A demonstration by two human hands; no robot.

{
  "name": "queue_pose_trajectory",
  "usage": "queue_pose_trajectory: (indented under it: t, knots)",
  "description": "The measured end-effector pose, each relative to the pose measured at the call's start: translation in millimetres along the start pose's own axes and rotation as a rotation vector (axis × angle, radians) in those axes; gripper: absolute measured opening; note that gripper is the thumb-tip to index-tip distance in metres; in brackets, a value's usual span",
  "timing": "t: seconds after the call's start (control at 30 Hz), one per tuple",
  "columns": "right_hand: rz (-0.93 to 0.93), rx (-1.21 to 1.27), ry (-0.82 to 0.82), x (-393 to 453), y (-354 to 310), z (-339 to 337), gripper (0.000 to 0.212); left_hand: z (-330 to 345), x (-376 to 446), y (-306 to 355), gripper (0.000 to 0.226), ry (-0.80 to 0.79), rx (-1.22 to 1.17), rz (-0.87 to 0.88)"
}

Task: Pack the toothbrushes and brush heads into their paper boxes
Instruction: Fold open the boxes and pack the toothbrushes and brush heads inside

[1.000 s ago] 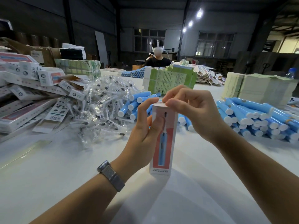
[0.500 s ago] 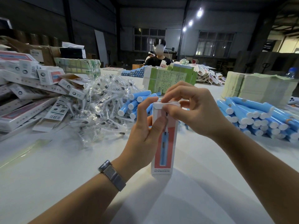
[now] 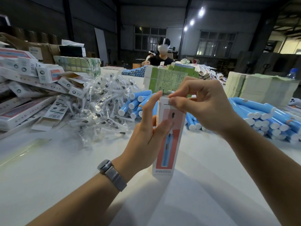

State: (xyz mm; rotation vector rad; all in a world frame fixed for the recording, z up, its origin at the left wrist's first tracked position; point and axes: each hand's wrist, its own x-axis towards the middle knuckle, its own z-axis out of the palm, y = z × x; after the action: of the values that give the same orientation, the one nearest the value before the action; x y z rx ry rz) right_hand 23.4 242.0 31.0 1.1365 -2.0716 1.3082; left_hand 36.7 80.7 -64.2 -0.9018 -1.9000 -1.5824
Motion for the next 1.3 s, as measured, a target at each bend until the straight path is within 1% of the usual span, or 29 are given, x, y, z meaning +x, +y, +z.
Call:
queue_pose_trajectory:
  t: [0.17, 0.3, 0.5, 0.6, 0.67, 0.8, 0.9, 1.0, 1.13, 1.23, 1.27, 1.3]
  knots:
    - [0.002, -0.015, -0.117, 3, -2, -12, 0.003, -1, -1, 1, 0.048, -0.019, 0.036, 0.044]
    - [0.018, 0.023, -0.196, 4, -2, -18, 0.007, -1, -1, 2, 0.042, -0.021, 0.023, 0.038]
    - [0.063, 0.139, -0.216, -1, 7, -12, 0.017, -1, -2, 2, 0.028, 0.048, -0.036, 0.016]
    - [0.059, 0.172, -0.214, -2, 13, -10, 0.03, 0, 0, 2, 0.027, 0.058, -0.055, 0.012]
    - [0.067, 0.209, -0.223, -3, 15, -9, 0.035, 0, 0, 0, 0.026, 0.06, -0.062, 0.024]
    - [0.064, 0.217, -0.257, -2, 14, -12, 0.035, 0, -1, -2, 0.023, 0.068, -0.069, 0.04]
    - [0.047, 0.159, -0.275, -2, 13, -14, 0.028, -1, -3, -2, 0.018, 0.072, -0.072, 0.037]
    - [0.018, 0.086, -0.204, -5, 17, -7, 0.021, 0, 0, -2, 0.02, 0.096, -0.072, 0.02]
    - [0.077, 0.08, -0.043, -7, 23, 4, 0.015, 0, 0, -7, 0.028, 0.119, -0.015, 0.012]
    - [0.173, 0.032, 0.132, -6, 31, 13, 0.012, -4, -4, -11, 0.046, 0.049, -0.008, -0.022]
    - [0.215, 0.056, 0.139, -7, 32, 16, 0.01, -3, -5, -10, 0.055, 0.014, -0.003, -0.036]
    - [0.265, 0.081, 0.098, -8, 33, 18, 0.006, -1, -6, -10, 0.062, -0.025, 0.015, -0.044]
